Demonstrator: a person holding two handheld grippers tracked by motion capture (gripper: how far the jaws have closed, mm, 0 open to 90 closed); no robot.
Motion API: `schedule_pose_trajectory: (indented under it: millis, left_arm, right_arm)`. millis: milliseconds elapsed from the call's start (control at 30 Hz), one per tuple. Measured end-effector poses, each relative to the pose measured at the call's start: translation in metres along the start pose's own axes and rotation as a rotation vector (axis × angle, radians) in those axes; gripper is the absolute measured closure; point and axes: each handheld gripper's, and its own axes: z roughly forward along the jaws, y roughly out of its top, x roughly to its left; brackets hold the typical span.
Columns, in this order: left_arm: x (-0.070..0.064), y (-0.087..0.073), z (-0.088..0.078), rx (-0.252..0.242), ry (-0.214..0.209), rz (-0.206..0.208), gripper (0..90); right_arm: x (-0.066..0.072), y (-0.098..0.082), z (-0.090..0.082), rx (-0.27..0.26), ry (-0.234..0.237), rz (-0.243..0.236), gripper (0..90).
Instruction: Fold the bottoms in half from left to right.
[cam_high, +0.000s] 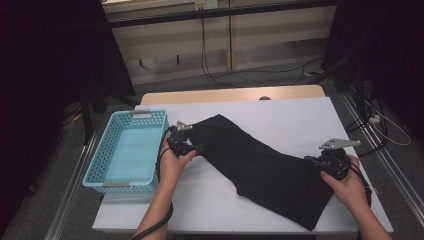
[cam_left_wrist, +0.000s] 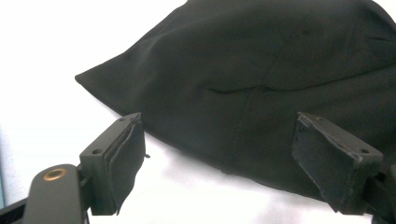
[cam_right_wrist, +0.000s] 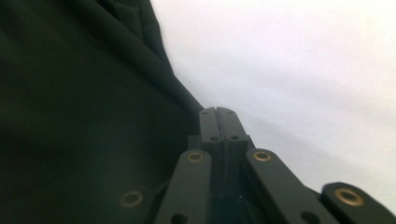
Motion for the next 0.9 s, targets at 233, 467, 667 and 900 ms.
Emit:
schedule_pose_trajectory:
  millis: [233,467,667,900]
  left_arm:
    - [-0.003,0.0,0.002,0.004,-0.008,0.007,17.7]
    - [-0.001,0.001,0.0,-0.005,-0.007,0.006,17.5]
    - [-0.001,0.001,-0.001,-0.001,-0.017,-0.002,17.3]
    - [-0.003,0.0,-0.002,0.01,-0.035,0.011,15.7]
  right_arm:
    - [0.001,0.001,0.005,-0.002,-0.01,-0.025,90.0]
    - [0.003,0.0,0.014,0.054,-0.017,-0.04,82.4]
    - [0.017,0.016,0.016,-0.002,-0.003,-0.07,67.4]
    - [0.029,0.034,0.039,-0.028,0.058,-0.049,66.7]
